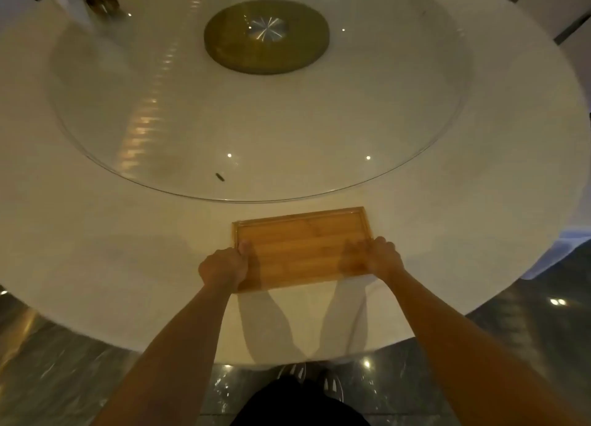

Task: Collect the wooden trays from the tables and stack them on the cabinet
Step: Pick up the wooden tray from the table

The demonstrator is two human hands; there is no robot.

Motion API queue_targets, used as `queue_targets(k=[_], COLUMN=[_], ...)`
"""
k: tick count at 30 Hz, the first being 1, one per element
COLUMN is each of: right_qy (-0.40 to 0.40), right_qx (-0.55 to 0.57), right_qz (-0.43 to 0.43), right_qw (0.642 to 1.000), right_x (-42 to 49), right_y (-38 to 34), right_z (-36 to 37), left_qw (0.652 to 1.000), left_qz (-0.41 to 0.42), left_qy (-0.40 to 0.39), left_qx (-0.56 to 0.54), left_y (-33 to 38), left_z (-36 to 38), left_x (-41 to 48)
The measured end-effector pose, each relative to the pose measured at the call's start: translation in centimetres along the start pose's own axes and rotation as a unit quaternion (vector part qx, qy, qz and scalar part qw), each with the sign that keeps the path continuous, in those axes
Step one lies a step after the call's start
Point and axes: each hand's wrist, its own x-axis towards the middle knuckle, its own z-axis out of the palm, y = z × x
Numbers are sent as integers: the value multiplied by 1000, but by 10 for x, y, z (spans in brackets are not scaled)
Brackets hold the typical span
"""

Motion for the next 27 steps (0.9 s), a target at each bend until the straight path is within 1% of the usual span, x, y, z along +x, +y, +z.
queue_targets(k=[2, 5, 8, 10, 15, 18, 20, 23, 27], right_qy=[11, 16, 16, 25, 46, 86, 125, 172, 240], right_qx=[18, 44, 63, 98, 197, 222, 238, 254, 270], right_qz=[40, 64, 66, 67, 46, 68, 96, 123, 146], right_qw=[999, 997, 996, 993, 978, 969, 958, 944, 921], right_x=[0, 0, -2, -3, -12, -20, -26, -34, -45], right_y=[-3, -7, -7, -7, -8, -9, -8, 0, 21], right_z=[2, 5, 3, 1, -3, -6, -11, -29, -66], left_qw=[1000, 1000, 1000, 1000, 998, 993, 987, 973, 936], left_qz=[-7, -5, -9, -6, 15, 47, 81, 136, 228], left_qy=[-11, -6, -13, -9, 31, 65, 71, 50, 18], left_qx=[-15, -19, -22, -26, -53, -86, -117, -178, -266], left_y=[0, -1, -3, -4, -4, 3, 12, 31, 76], left_z=[-1, 3, 3, 0, -14, -24, -32, -47, -72], left_x=[0, 4, 9, 10, 15, 17, 16, 14, 5])
